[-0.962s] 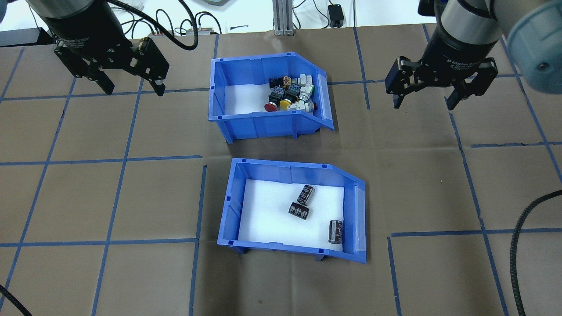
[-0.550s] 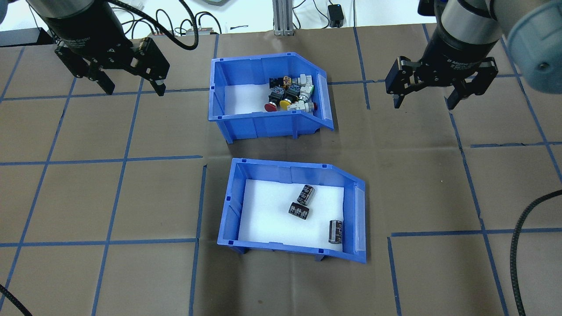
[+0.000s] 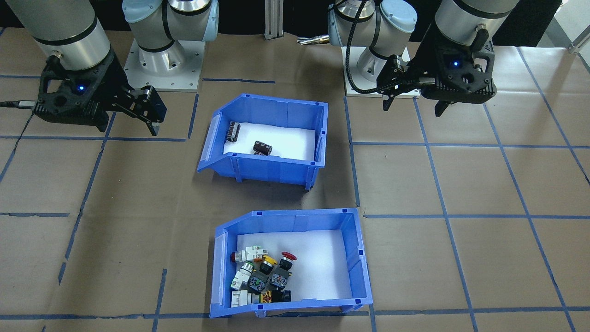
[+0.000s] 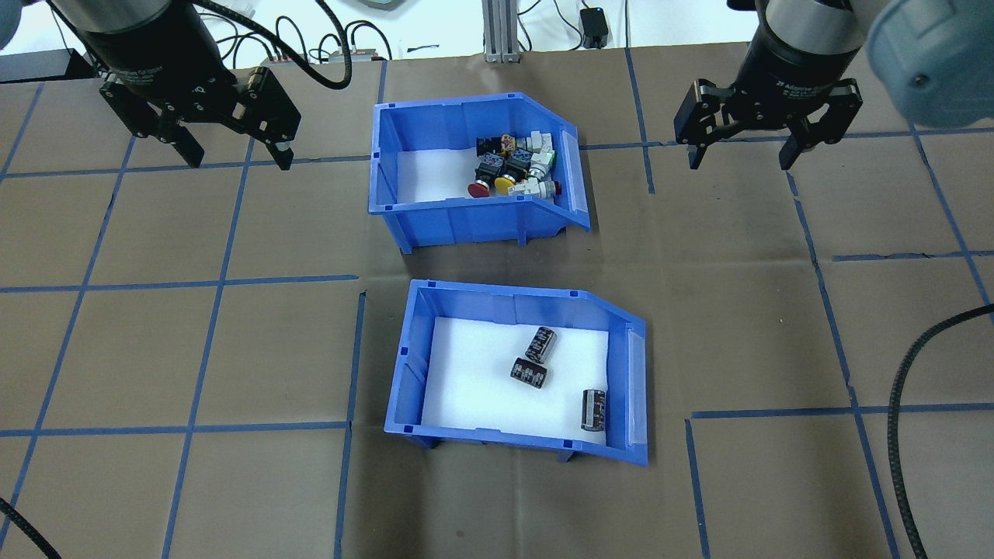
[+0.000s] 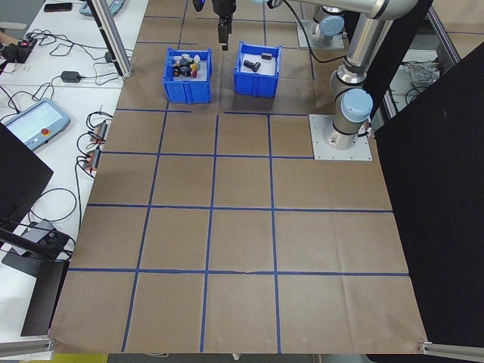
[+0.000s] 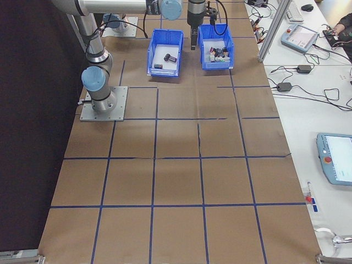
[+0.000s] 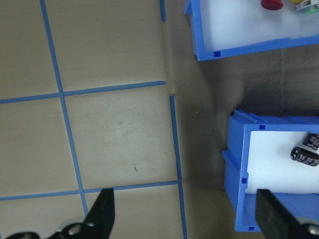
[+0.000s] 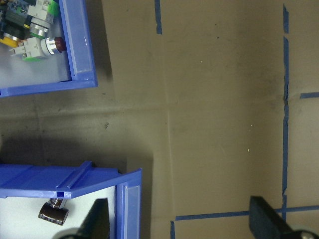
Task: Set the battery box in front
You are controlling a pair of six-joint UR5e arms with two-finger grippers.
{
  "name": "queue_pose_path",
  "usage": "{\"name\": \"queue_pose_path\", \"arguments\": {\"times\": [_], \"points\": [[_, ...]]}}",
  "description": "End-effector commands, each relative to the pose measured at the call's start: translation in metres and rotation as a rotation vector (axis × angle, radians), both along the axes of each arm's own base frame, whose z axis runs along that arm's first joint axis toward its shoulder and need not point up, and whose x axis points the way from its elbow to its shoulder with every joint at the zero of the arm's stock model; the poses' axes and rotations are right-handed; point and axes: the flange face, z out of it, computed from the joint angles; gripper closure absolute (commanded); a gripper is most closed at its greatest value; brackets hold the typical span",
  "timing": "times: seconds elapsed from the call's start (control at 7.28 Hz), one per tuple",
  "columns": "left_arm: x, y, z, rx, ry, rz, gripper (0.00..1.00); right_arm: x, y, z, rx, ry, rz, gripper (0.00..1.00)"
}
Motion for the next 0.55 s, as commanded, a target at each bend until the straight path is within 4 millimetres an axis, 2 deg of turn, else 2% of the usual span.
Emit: {"name": "queue_pose_path", "arguments": {"times": [0.0,0.27,0.41], "points": [[0.000,0.000,0.003,-0.012,0.005,0.011,0.01,0.000,-0.029,0.007,-0.012,0.008,0.069,0.00],[0.000,0.008,0.005,0.009,-0.004,0.087,0.01,0.009,-0.059,0.008,-0.020,0.015,0.155,0.00],[-0.002,0.003,-0.003,0.030,0.001,0.165,0.01,0.028,-0.076,0.005,-0.022,0.019,0.307,0.00]]}}
